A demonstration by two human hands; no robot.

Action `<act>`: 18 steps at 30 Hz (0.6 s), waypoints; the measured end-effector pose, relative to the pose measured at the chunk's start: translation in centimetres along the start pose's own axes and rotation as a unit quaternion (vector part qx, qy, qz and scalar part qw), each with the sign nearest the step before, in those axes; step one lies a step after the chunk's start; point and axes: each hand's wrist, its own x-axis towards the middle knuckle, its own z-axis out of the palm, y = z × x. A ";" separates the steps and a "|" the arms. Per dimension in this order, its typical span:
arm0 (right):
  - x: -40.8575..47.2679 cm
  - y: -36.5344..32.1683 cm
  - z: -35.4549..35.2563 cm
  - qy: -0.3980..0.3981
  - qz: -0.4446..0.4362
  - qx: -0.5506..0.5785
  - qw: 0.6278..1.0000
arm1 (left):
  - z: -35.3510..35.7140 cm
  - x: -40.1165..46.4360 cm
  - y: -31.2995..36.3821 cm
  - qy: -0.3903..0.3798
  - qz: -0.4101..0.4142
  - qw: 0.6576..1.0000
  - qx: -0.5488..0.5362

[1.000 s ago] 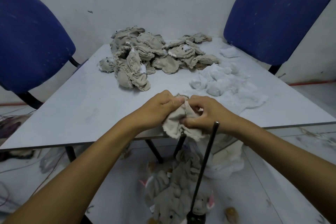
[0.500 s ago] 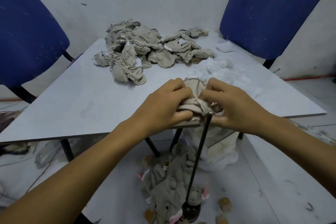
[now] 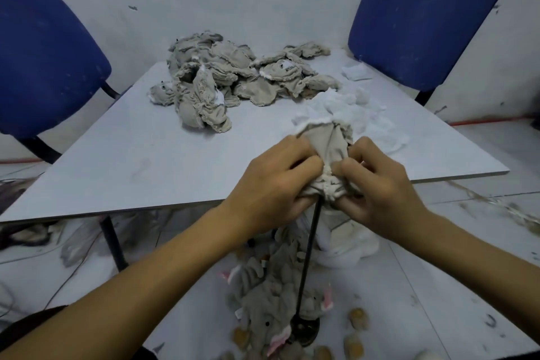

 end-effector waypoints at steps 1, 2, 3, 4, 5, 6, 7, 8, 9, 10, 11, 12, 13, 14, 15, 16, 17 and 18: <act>-0.5 0.0 0.3 0.004 0.005 0.008 1.000 | 0.4 -0.5 0.2 0.004 -0.007 1.000 -0.010; -1.2 0.0 0.7 0.007 0.009 0.016 1.000 | 0.8 -1.2 0.5 0.004 -0.010 1.000 -0.021; -1.9 0.0 1.2 0.008 0.013 0.022 1.000 | 1.3 -1.9 0.7 0.001 -0.012 1.000 -0.028; -2.7 0.1 1.6 0.004 0.015 0.023 1.000 | 1.7 -2.7 0.8 -0.006 -0.015 0.999 -0.030; -3.4 0.1 2.0 -0.005 0.017 0.022 1.000 | 2.1 -3.5 0.9 -0.016 -0.020 0.999 -0.030; -4.2 0.1 2.4 -0.020 0.020 0.023 0.999 | 2.5 -4.3 0.9 -0.027 -0.028 0.999 -0.032; -4.8 0.0 2.7 -0.036 0.024 0.029 0.999 | 2.9 -4.9 1.0 -0.040 -0.037 0.998 -0.036; -5.3 -0.1 3.0 -0.052 0.030 0.040 0.997 | 3.1 -5.4 1.1 -0.051 -0.046 0.997 -0.037; -5.7 -0.3 3.1 -0.064 0.036 0.052 0.996 | 3.3 -5.9 1.3 -0.060 -0.054 0.996 -0.037; -5.9 -0.5 3.2 -0.070 0.043 0.063 0.995 | 3.4 -6.1 1.3 -0.067 -0.060 0.995 -0.036; -5.9 -0.7 3.1 -0.073 0.050 0.070 0.994 | 3.3 -6.2 1.3 -0.073 -0.062 0.995 -0.038; -5.8 -0.8 3.0 -0.075 0.055 0.070 0.993 | 3.1 -6.1 1.2 -0.080 -0.061 0.994 -0.041; -5.5 -0.7 2.7 -0.079 0.056 0.066 0.993 | 2.7 -5.9 1.0 -0.087 -0.056 0.994 -0.046; -5.0 -0.5 2.3 -0.085 0.051 0.060 0.993 | 2.3 -5.5 0.7 -0.092 -0.049 0.993 -0.055; -4.4 -0.2 1.8 -0.089 0.041 0.055 0.994 | 1.7 -4.9 0.4 -0.097 -0.050 0.991 -0.074; -3.6 0.2 1.1 -0.088 0.026 0.053 0.994 | 1.1 -4.3 0.2 -0.100 -0.059 0.988 -0.101; -2.8 0.4 0.4 -0.083 0.015 0.053 0.995 | 0.5 -3.7 -0.1 -0.101 -0.070 0.984 -0.132; -1.8 0.6 -0.2 -0.076 0.010 0.057 0.995 | -0.1 -2.9 -0.2 -0.096 -0.083 0.979 -0.162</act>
